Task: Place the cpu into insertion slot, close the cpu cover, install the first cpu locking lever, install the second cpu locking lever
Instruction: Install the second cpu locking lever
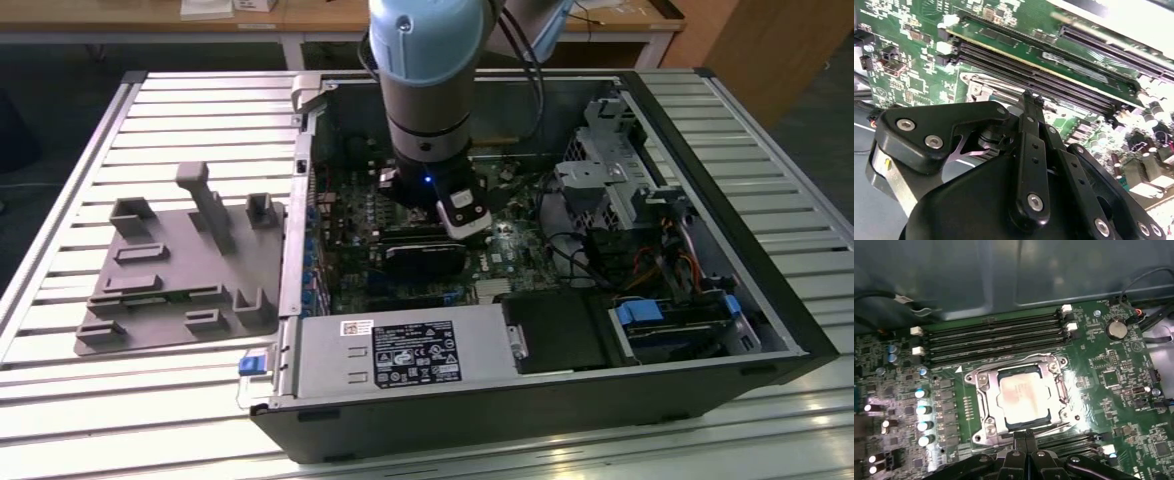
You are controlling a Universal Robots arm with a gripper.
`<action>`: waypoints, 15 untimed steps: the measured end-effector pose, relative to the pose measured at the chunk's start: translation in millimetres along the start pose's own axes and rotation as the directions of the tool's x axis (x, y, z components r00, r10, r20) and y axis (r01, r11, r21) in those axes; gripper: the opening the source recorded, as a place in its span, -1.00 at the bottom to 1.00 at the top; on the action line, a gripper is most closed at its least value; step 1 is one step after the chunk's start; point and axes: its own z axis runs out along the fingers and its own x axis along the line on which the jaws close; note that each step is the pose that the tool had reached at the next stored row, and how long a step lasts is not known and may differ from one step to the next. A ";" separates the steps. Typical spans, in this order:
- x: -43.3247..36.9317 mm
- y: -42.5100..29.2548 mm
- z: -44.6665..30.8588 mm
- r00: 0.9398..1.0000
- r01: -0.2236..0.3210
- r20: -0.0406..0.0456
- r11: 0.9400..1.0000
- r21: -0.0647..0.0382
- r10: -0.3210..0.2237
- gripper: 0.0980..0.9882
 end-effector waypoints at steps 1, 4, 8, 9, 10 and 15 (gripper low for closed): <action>-1.2 1.2 0.4 1.000 0.000 0.001 1.000 0.003 0.000 -0.99; -2.0 7.4 2.1 1.000 0.001 0.002 1.000 0.013 -0.001 -0.99; 0.0 20.4 5.6 1.000 0.003 0.004 1.000 0.023 -0.003 -0.99; 0.6 23.5 6.4 1.000 0.003 0.005 1.000 0.027 -0.003 -0.99; 1.2 26.2 7.1 1.000 0.004 0.006 0.999 0.033 -0.004 -0.99; 3.5 38.5 10.3 1.000 0.008 0.014 0.997 0.077 -0.010 -0.99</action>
